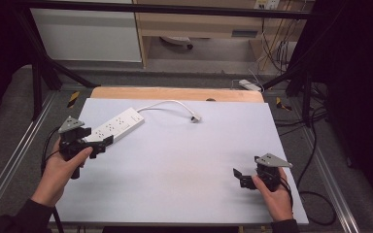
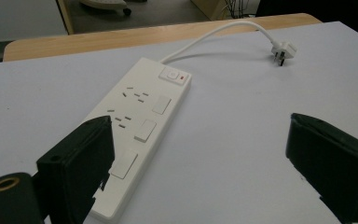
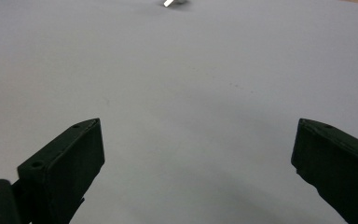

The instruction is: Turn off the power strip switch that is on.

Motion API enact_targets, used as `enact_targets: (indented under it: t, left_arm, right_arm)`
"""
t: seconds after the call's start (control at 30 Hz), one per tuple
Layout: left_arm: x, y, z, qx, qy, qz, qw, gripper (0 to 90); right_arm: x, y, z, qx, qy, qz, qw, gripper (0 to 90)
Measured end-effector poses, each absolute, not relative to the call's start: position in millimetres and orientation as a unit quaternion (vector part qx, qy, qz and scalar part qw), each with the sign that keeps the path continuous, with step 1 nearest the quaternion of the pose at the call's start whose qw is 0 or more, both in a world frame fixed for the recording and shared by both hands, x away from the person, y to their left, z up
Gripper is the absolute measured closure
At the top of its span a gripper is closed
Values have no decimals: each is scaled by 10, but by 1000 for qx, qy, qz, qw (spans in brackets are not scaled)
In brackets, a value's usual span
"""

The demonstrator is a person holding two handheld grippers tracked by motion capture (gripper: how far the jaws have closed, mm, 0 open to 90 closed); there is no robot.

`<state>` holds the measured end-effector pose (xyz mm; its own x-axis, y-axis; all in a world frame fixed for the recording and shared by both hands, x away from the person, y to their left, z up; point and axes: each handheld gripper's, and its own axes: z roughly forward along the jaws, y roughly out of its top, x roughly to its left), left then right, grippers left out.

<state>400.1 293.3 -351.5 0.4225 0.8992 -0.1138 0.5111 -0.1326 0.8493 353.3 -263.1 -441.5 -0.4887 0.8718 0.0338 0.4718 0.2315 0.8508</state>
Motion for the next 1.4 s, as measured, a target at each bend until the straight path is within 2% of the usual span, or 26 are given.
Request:
enact_targets:
  t: [0.4, 0.73, 1.4]
  left_arm:
    - [4134, 2933, -3514, 713, 493, 223, 446, 113]
    - [4242, 2920, -3548, 711, 498, 230, 440, 181]
    - [4443, 2889, -3685, 720, 511, 227, 411, 389]
  right_arm:
    - [3527, -2637, -4407, 447, 747, 434, 230, 26]
    - [3526, -2639, -4406, 448, 747, 436, 228, 26]
    - [3524, -2633, -4406, 444, 749, 435, 229, 26]
